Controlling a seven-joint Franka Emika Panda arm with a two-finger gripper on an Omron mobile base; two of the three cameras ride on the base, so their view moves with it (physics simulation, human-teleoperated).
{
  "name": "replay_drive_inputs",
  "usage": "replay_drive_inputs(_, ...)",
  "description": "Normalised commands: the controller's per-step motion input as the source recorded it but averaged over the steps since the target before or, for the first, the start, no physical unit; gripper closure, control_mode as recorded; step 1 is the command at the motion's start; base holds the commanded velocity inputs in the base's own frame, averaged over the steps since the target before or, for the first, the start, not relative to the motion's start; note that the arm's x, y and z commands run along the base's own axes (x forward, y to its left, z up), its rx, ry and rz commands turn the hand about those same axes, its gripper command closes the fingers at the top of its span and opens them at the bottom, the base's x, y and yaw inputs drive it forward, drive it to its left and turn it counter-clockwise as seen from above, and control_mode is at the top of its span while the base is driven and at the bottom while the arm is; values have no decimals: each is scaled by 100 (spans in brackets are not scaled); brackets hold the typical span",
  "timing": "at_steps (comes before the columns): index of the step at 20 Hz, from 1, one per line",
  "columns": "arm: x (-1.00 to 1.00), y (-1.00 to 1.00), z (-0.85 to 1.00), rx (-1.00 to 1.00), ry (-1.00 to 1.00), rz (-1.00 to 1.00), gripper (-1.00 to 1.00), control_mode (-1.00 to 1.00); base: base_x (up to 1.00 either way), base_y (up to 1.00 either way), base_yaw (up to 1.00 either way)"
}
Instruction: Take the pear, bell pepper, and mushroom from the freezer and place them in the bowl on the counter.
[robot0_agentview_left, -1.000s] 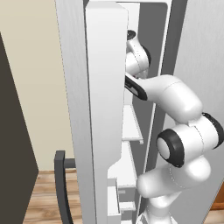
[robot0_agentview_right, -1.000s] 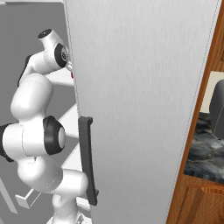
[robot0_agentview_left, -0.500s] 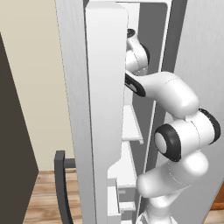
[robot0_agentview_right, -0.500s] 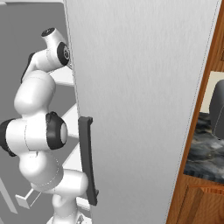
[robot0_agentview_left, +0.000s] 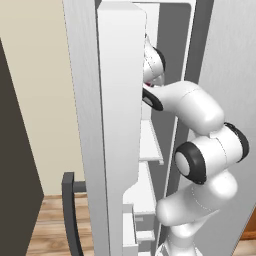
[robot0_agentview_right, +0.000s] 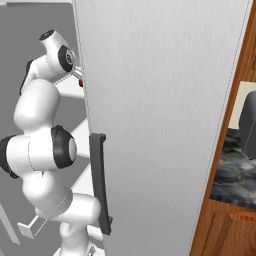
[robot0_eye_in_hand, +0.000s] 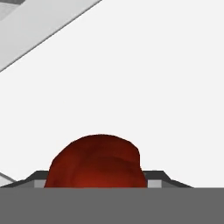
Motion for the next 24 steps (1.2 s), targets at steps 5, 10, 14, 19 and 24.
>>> replay_drive_inputs(5, -30, 0, 5, 3, 0, 0, 100, -100, 0, 0, 0)
replay_drive_inputs(10, -45, 0, 0, 10, -5, -8, 100, -100, 0, 0, 0)
replay_drive_inputs(14, -33, 0, 0, 16, -14, -21, 100, -100, 0, 0, 0)
replay_drive_inputs(19, -35, 0, 7, 18, -10, -21, 100, -100, 0, 0, 0)
replay_drive_inputs(24, -37, -3, 32, 20, 0, -16, 100, -100, 0, 0, 0)
